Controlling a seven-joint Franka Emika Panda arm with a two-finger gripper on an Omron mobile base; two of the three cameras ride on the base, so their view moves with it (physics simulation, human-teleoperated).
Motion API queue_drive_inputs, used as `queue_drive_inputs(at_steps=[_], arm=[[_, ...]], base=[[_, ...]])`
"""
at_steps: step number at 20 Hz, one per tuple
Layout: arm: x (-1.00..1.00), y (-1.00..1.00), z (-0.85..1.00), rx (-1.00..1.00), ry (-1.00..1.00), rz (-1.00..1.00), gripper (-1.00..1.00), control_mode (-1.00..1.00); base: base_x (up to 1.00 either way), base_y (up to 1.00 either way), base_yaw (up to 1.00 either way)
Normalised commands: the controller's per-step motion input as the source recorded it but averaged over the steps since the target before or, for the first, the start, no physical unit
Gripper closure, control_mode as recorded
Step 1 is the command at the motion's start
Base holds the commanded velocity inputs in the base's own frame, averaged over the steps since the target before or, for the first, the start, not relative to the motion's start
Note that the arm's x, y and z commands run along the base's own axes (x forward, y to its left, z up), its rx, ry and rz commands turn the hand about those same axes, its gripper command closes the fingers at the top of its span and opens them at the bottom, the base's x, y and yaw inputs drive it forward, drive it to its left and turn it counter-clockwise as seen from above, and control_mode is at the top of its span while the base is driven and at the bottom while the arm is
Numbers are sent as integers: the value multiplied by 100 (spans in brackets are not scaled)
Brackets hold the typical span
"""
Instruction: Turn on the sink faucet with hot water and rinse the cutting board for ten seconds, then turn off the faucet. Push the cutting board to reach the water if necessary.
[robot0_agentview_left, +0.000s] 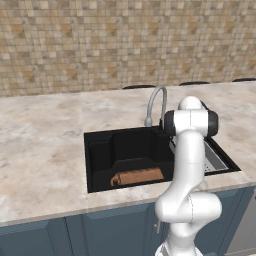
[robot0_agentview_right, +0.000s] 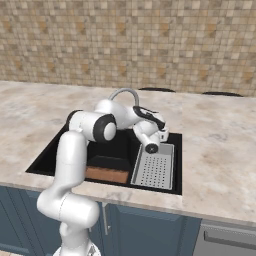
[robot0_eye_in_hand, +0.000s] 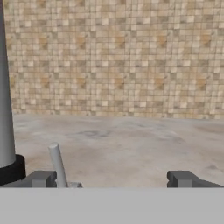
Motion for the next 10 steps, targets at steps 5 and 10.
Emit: queue_drive_inputs(at_steps=[5,10], arm=[[-9,-20,0,0,0,0,-100,-100],[0,0,0,0,0,0,-100,-100]], base=[[0,0,0],[0,0,0]])
